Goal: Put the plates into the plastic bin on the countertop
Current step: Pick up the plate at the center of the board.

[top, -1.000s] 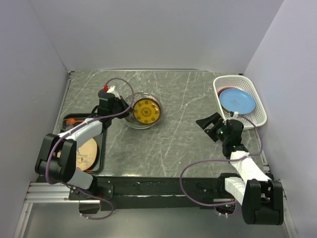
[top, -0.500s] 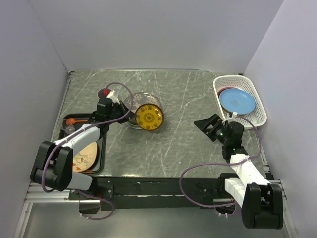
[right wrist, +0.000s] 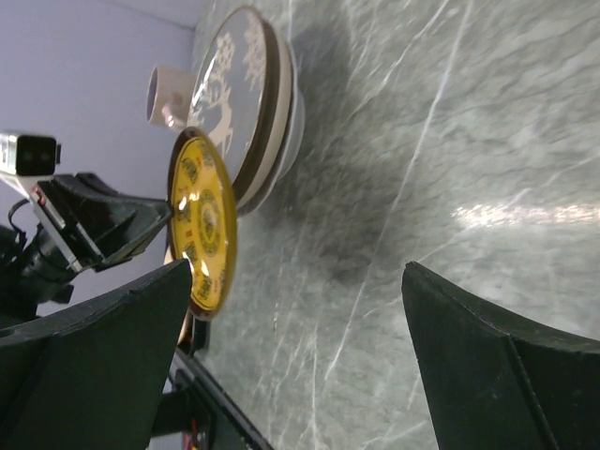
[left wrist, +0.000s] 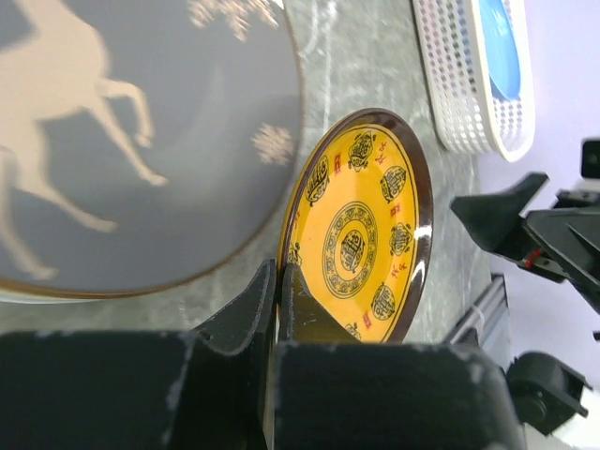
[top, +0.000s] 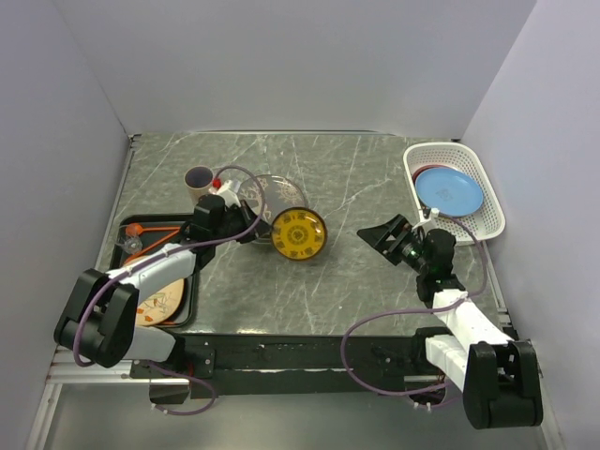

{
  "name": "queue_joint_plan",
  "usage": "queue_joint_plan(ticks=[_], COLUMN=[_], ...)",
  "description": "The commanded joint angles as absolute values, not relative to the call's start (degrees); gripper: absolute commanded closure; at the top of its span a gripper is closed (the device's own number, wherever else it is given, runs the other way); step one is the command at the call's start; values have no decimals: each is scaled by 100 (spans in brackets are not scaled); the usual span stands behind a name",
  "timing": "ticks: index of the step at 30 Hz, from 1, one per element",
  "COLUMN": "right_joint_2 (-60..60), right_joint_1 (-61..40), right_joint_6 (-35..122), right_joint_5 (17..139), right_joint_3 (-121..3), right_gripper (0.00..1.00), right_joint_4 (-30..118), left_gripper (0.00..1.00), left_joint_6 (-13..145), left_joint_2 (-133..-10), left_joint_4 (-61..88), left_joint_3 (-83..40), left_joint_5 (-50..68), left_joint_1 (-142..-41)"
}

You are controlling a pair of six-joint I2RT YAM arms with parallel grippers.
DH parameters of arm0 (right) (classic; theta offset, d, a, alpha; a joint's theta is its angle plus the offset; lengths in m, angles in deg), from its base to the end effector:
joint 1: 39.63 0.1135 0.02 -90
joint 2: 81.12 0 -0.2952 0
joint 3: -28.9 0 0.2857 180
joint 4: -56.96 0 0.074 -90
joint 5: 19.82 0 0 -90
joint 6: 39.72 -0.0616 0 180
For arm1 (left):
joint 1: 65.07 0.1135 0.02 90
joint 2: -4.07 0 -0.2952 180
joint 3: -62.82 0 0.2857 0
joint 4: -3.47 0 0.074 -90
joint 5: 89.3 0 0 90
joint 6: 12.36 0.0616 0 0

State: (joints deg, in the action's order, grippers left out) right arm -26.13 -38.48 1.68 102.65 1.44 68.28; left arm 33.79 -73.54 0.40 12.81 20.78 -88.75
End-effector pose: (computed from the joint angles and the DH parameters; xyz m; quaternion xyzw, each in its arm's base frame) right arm 0.2242 0.0376 0.1881 0.1553 0.7705 0.4453 0.4289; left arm 0.2935 -0.1518 0.2147 -0.0522 0.8320 -0.4179 0.3612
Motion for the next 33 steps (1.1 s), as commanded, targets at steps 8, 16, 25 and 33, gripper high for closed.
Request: queue_joint_plan(ticks=[8, 16, 25, 33], right_joint_2=[-2171, -1696, -1107, -1212], right_joint_1=[-3252, -2856, -2504, -2407], right_joint_6=[-43, -193, -492, -527], right_joint_5=[10296, 10235, 10393, 10323], right_joint_3=[166, 113, 131, 183], right_gripper=[0, 4, 39, 83], right_joint_4=[7638, 7955, 8649, 8615], left_gripper=[99, 99, 99, 99], left_joint_6=[3159, 3080, 3054, 3054], left_joint_2=[-7521, -7583, -7591, -7565], left_joint_4=[-409, -418, -312, -312], left_joint_3=[1018, 904, 816, 815], left_joint_5=[1942, 1810, 1714, 1731], left_joint_1=[-9416, -9732, -9899, -9970])
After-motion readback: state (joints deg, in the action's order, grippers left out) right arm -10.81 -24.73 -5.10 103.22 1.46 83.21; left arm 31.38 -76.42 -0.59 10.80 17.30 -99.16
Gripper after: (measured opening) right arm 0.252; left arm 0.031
